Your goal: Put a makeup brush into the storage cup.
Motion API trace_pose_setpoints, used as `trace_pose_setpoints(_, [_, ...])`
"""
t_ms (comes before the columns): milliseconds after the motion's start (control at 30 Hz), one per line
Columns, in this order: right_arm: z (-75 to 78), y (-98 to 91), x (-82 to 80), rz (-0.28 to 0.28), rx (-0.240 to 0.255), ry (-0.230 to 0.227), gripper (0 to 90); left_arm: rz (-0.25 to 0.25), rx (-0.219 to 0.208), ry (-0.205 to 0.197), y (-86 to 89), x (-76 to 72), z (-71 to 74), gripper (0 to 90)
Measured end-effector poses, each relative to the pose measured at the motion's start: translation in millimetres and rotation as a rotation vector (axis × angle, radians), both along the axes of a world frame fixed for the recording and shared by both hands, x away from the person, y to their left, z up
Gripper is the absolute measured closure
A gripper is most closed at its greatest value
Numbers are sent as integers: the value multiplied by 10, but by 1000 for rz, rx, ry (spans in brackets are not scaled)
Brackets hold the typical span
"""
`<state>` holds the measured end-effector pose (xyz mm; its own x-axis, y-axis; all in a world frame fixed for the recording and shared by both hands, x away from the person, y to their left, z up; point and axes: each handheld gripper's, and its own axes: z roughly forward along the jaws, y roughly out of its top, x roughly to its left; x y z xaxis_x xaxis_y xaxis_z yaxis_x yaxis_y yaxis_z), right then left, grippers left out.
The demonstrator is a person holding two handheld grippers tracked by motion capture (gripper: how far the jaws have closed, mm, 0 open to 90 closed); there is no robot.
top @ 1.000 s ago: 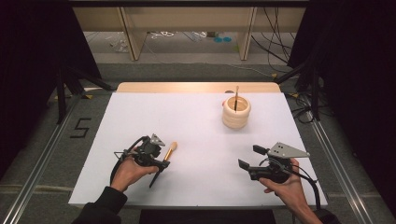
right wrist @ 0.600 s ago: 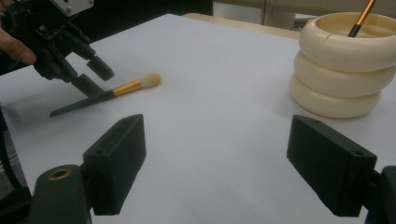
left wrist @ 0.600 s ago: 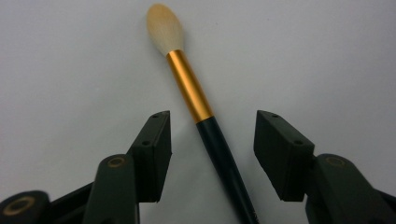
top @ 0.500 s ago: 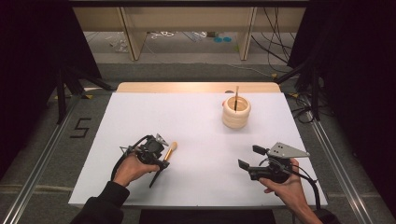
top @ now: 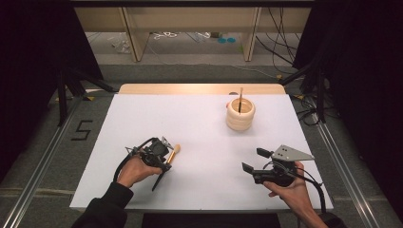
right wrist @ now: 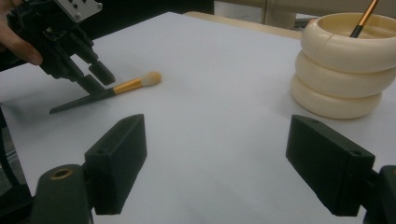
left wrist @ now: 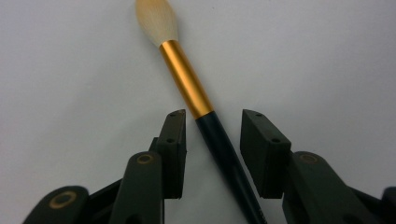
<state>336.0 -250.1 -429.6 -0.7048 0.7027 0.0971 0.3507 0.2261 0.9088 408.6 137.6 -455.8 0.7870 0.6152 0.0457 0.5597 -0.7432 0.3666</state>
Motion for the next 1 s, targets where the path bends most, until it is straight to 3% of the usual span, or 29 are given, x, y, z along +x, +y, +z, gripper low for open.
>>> trace_pose_setpoints(33, [1, 1, 0, 0, 1, 0, 211, 1, -1, 4, -3, 1, -7, 623])
trace_pose_setpoints(67, [21, -20, -11, -7, -33, 9, 212, 9, -2, 13, -8, -3, -14, 626])
trace_pose_setpoints(233, [21, -20, -13, -5, -30, 15, 215, -5, 17, 18, -16, 13, -40, 642])
trace_pose_setpoints(267, [1, 1, -1, 3, 2, 0, 215, -6, 17, 21, -17, 15, -41, 651])
trace_pose_setpoints(400, [-2, -1, 5, 2, -3, -14, 217, -5, 23, 27, -12, 33, -39, 666])
trace_pose_setpoints(433, [-2, 1, 0, 6, 8, 6, 219, -5, 24, 28, -12, 35, -38, 674])
trace_pose_setpoints(467, [13, -21, -6, 2, -18, 15, 221, 5, 18, 36, -16, 33, -42, 679])
trace_pose_setpoints(500, [2, -7, -6, 9, 14, 37, 222, 3, 18, 38, -16, 38, -47, 686])
trace_pose_setpoints(533, [-14, -2, 7, 10, 16, 18, 222, 0, 23, 40, -15, 43, -46, 695])
trace_pose_setpoints(667, [-12, 0, 6, 17, 22, 22, 226, -15, 51, 50, -16, 66, -51, 722])
trace_pose_setpoints(733, [-17, -4, 15, 11, 17, 5, 229, -17, 52, 57, -21, 73, -53, 734])
trace_pose_setpoints(867, [-7, -14, 9, 14, 4, 19, 231, -7, 45, 74, -31, 80, -57, 766])
trace_pose_setpoints(1000, [-22, -4, 20, 15, 20, 4, 235, -18, 67, 83, -53, 93, -46, 777])
